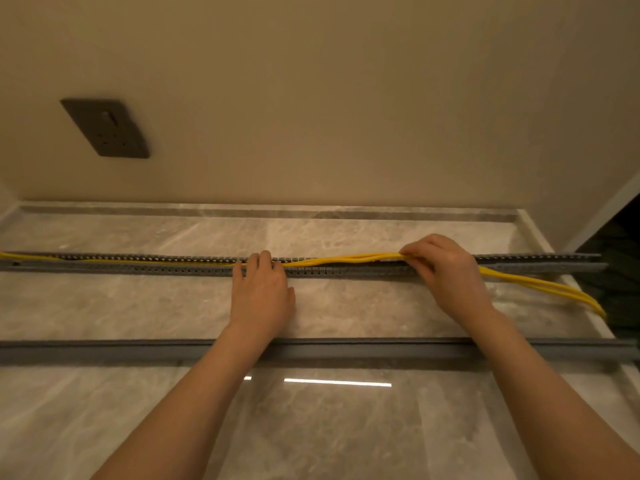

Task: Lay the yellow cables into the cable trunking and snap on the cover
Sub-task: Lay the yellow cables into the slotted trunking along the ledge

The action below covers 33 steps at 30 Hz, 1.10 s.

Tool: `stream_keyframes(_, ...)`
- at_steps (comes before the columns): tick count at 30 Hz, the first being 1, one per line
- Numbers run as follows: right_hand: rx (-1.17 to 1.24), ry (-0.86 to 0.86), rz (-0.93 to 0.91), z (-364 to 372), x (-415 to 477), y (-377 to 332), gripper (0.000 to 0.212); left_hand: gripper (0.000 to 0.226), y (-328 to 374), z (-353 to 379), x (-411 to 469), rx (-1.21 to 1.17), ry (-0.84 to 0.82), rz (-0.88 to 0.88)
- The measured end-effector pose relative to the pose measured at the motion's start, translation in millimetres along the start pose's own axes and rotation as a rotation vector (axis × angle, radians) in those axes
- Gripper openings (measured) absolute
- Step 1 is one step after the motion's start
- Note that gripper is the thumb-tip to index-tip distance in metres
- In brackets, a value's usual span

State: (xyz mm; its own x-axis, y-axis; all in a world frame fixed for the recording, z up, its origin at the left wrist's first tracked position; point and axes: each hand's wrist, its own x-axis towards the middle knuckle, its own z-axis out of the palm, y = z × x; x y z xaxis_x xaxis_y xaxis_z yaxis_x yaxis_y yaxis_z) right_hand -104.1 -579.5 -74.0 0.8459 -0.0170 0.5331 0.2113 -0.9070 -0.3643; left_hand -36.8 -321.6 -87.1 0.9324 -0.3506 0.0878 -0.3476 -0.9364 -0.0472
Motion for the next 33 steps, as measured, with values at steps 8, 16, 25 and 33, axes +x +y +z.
stream_keyframes(8,0.04,-0.023,0.03,10.5,0.0,7.8,0.008,0.04,0.1,-8.5,10.6,0.069,-0.025,0.052)
stream_keyframes(16,0.11,-0.065,0.071,10.1,-1.6,11.0,0.014,0.035,38.1,-16.7,8.9,-0.131,0.045,0.259)
stream_keyframes(25,0.005,-0.064,0.032,13.6,-4.4,7.1,0.01,0.049,42.2,-7.6,5.2,-0.046,-0.059,0.276)
stream_keyframes(33,-0.152,-0.161,0.021,14.2,-6.2,7.7,0.02,0.057,45.4,-3.2,2.3,-0.017,-0.055,0.274)
